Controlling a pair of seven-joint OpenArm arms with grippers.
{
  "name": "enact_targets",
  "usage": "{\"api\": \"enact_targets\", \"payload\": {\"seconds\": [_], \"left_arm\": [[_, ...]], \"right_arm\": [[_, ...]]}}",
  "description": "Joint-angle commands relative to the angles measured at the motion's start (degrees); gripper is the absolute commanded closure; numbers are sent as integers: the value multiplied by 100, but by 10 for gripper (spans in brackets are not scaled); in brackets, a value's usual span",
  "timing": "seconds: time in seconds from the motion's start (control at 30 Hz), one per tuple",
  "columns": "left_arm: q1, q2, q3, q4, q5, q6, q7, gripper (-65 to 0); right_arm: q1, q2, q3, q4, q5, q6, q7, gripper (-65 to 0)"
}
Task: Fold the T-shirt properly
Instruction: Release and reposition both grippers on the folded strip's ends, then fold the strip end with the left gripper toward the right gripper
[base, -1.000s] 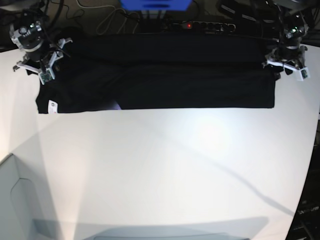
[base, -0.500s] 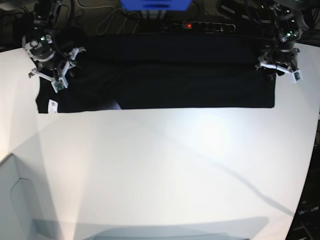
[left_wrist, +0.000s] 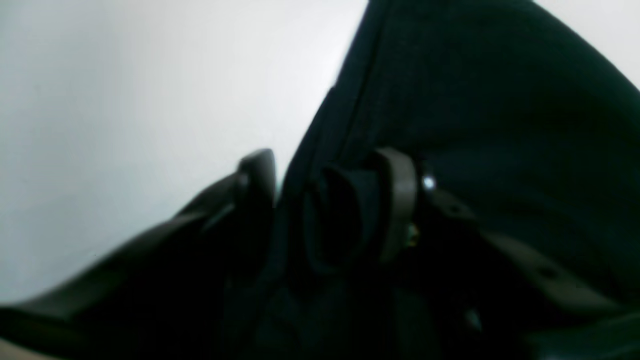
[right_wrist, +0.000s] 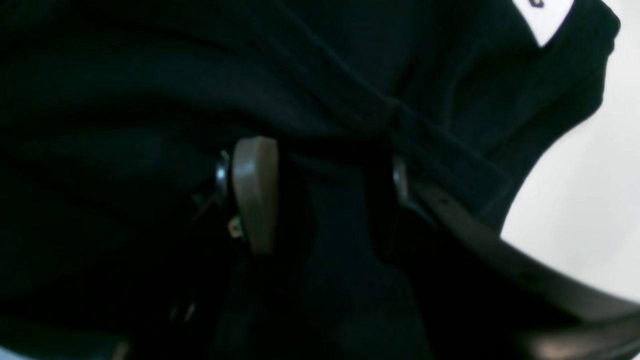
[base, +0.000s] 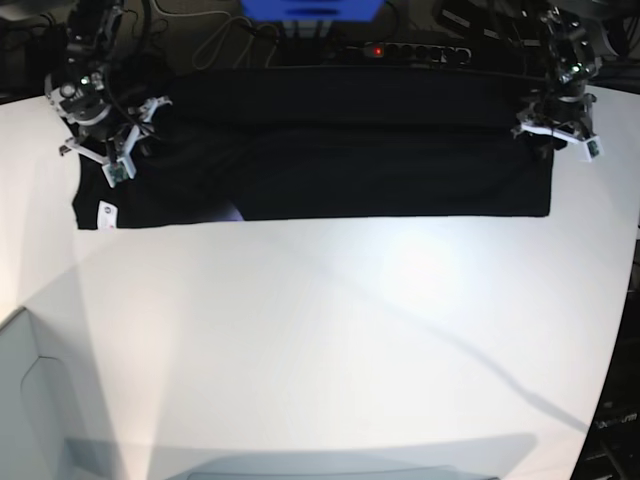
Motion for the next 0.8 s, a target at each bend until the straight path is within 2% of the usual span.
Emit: {"api": "enact_targets", "payload": {"seconds": [0.0, 0.13, 0.33, 0.43, 0.6, 0.77], "left_arm": [[35, -28, -24, -74, 43, 28, 261, -214], [-61, -19, -41, -170, 34, 28, 252, 0], [-114, -45, -77, -30, 34, 28, 252, 0], [-105, 7, -393, 515, 34, 28, 296, 0], [159, 420, -402, 1913, 78, 28, 296, 0], [431, 798, 64, 2827, 78, 28, 296, 0]], "right_arm": [[6, 73, 26, 8, -30, 76, 5, -285], [15, 179, 0, -159, -30, 76, 5, -285], [33, 187, 0, -186, -30, 76, 5, -285], [138, 187, 0, -186, -30, 76, -4, -285], [270, 161, 0, -186, -30, 76, -30, -285], [314, 161, 0, -186, -30, 76, -48, -285]]}}
